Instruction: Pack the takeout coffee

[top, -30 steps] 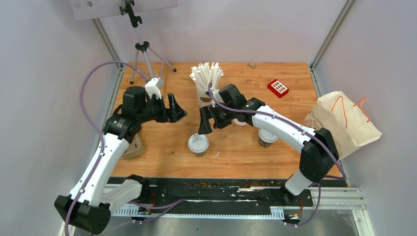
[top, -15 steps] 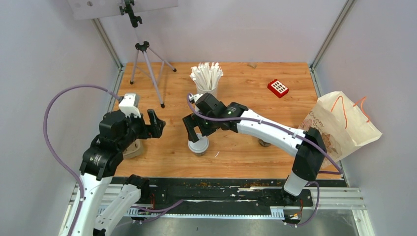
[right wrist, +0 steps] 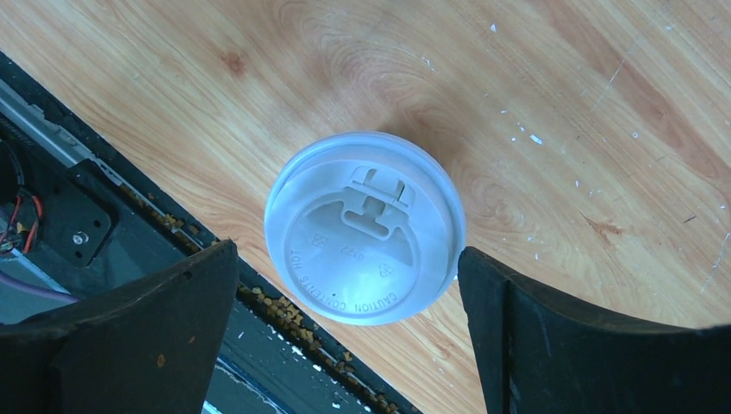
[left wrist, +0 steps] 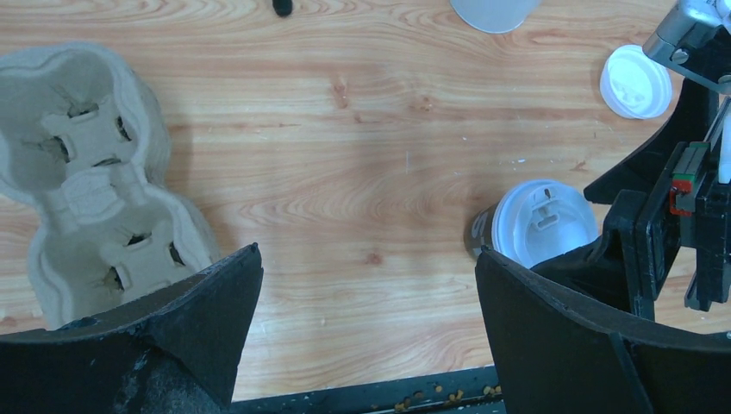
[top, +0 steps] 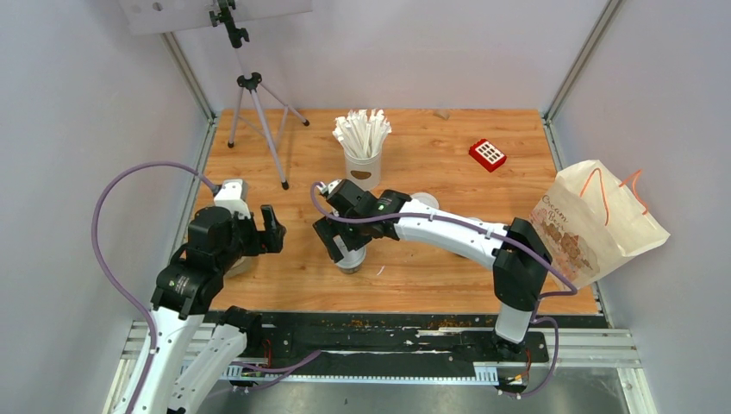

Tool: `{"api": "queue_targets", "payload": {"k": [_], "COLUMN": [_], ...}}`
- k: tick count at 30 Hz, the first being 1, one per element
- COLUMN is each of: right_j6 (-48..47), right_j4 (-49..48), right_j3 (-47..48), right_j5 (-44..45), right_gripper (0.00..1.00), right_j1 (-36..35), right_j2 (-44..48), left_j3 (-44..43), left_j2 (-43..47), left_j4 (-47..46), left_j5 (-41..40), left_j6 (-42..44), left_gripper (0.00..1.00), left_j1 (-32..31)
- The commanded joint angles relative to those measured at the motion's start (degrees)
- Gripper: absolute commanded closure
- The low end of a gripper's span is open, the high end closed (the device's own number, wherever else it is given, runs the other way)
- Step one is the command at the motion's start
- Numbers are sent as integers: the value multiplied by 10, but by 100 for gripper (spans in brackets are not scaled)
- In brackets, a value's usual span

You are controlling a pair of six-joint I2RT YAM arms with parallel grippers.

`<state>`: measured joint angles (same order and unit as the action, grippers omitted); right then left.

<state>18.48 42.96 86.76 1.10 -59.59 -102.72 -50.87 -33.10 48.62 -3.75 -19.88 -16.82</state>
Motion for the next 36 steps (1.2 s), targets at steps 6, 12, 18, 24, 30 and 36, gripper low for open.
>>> {"api": "queue_targets", "payload": {"k": [6,12,18,24,30,36], "right_j6": [-22,-25,-28,-24,-16,-13], "right_j4": [9,7,-3,-15,-32,-45], "right_j3": [32,34,22,5,-15,-34], "right_j5": [30,37,28,17,-36,-75], "right_gripper": [4,11,15,18,19,20], "right_j1": [-7,-10,-8,4,33,91], "right_j2": [-33,-32,-19,-3,26,79], "left_j3": [12,9,15,20,26,35], "left_j2": [7,3,4,5,-4,-15], "left_j4": [-24,-24,-27,-28,-29,-57], "left_j5": [-14,-20,-20,-16,17,66], "left_j6": [-6,-6,-7,-8,-18,-26], "left_gripper": [0,0,0,0,0,0], "left_j1": [2,1,1,2,1,3]}}
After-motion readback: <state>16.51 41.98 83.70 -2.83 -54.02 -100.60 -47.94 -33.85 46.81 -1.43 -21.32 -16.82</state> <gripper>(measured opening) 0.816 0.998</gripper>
